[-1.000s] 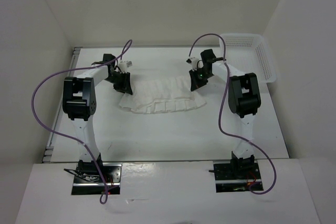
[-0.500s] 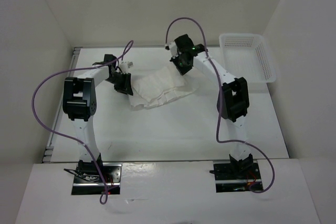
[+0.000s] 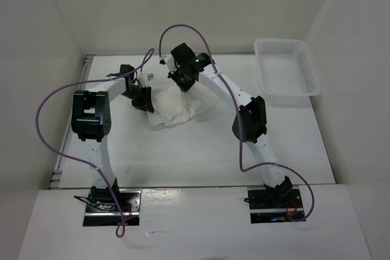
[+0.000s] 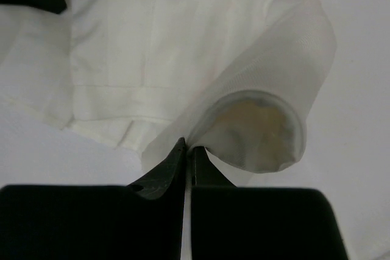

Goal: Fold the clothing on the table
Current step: Fold the skirt

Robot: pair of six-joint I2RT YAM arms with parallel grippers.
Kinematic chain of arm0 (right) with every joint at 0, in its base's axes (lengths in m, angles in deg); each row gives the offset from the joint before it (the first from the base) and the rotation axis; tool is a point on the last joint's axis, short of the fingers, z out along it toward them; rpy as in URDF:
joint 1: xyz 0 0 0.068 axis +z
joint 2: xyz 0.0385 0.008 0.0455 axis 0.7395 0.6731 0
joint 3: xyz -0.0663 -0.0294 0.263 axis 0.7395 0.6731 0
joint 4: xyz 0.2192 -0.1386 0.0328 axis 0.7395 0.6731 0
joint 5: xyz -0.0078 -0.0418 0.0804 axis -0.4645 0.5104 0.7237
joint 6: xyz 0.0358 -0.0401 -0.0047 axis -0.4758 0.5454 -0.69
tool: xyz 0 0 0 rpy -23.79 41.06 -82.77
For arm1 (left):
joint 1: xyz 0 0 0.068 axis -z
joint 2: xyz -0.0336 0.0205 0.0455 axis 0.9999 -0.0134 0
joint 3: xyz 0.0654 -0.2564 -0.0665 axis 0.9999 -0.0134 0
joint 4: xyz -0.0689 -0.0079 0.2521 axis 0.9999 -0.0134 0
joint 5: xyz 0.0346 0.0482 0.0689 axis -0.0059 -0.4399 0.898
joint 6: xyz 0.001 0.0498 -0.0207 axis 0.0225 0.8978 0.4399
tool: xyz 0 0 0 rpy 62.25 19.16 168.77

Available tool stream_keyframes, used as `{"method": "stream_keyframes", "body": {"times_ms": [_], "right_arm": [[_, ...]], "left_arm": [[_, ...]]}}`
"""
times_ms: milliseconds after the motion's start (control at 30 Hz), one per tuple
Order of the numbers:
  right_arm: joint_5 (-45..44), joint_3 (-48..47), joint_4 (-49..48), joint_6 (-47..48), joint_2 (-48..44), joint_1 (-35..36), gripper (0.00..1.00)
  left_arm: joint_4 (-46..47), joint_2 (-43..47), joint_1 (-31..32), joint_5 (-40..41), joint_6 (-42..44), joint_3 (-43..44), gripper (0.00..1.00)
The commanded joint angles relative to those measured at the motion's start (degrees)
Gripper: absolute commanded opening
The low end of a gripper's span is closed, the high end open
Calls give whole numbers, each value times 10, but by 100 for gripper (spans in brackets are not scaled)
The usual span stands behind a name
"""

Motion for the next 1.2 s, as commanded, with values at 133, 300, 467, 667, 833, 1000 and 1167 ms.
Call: {"method": "stream_keyframes", "body": {"times_ms": [133, 300, 467, 667, 833, 1000, 1167], "right_arm": [[141, -128, 30, -15, 34, 19, 0], [220, -184, 48, -10, 87, 57, 0], [261, -231, 72, 6, 156, 110, 46], [304, -255, 94, 25, 166, 133, 90], [277, -209, 94, 40, 92, 120, 95], [235, -121, 82, 61, -62, 84, 98], [189, -18, 56, 79, -188, 34, 99]], "left_arm": [[-2, 34, 2, -16, 17, -6, 30], [-2, 34, 2, -16, 17, -6, 30], [-2, 39, 2, -16, 17, -12, 30], [-2, 55, 2, -16, 17, -18, 30], [-16, 81, -15, -21, 23, -12, 30], [-74, 154, -87, -21, 43, 29, 38], [-110, 280, -163, 38, 81, 32, 50]]}}
